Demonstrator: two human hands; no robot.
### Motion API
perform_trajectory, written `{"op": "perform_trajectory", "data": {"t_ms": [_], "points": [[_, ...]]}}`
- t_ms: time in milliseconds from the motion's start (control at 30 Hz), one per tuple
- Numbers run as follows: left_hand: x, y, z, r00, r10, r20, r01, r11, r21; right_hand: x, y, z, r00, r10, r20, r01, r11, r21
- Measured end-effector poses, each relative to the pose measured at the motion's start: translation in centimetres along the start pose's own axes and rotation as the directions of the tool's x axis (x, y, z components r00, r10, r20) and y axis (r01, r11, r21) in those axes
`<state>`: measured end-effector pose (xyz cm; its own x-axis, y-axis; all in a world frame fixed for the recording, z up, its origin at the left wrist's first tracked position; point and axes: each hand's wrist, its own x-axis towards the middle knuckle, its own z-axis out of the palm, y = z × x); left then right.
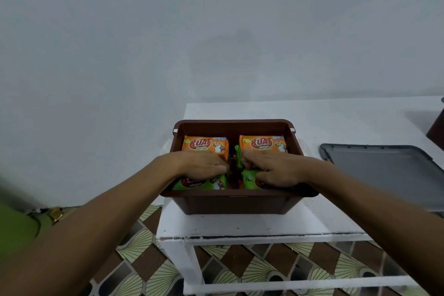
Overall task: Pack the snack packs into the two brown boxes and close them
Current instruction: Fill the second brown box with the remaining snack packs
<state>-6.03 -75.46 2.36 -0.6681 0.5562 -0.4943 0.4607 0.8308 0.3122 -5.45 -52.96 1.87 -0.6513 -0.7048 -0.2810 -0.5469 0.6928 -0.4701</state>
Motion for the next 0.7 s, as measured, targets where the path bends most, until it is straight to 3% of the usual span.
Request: {"op": "perform_trajectory", "data": {"t_ms": [233,300,400,500,600,700], "points": [[-0.3,-0.7,0.6,0.997,-0.004,-0.072,0.007,0.999,0.048,-0.1,-0.2,0.1,0.998,-0.005,-0.056,0.002,0.999,-0.044],[-1.0,-0.8,0.1,0.984,0.043,-0.17,-0.033,0.998,0.059,-0.1,-0.1,-0.2,0.984,-0.056,-0.171,0.043,0.996,-0.079],[-1.5,-1.6,-1.4,0.911,0.104,-0.398,-0.086,0.994,0.063,0.5,0.3,-1.4,0.941,-0.139,-0.309,0.072,0.973,-0.218],[-1.1,-3.4,-2.3,0.859,0.104,-0.502,-0.051,0.992,0.117,2.0,0.4,-2.3,0.974,-0.142,-0.174,0.056,0.903,-0.427],[-0.4,-4.2,-1.8,0.868,0.105,-0.486,-0.04,0.989,0.142,3.7,0.1,-2.0,0.993,-0.106,-0.043,0.05,0.741,-0.67],[0.1,-4.3,-1.4,0.873,0.103,-0.478,-0.024,0.986,0.167,4.8,-0.1,-1.8,0.997,-0.075,0.002,0.048,0.623,-0.781]]}}
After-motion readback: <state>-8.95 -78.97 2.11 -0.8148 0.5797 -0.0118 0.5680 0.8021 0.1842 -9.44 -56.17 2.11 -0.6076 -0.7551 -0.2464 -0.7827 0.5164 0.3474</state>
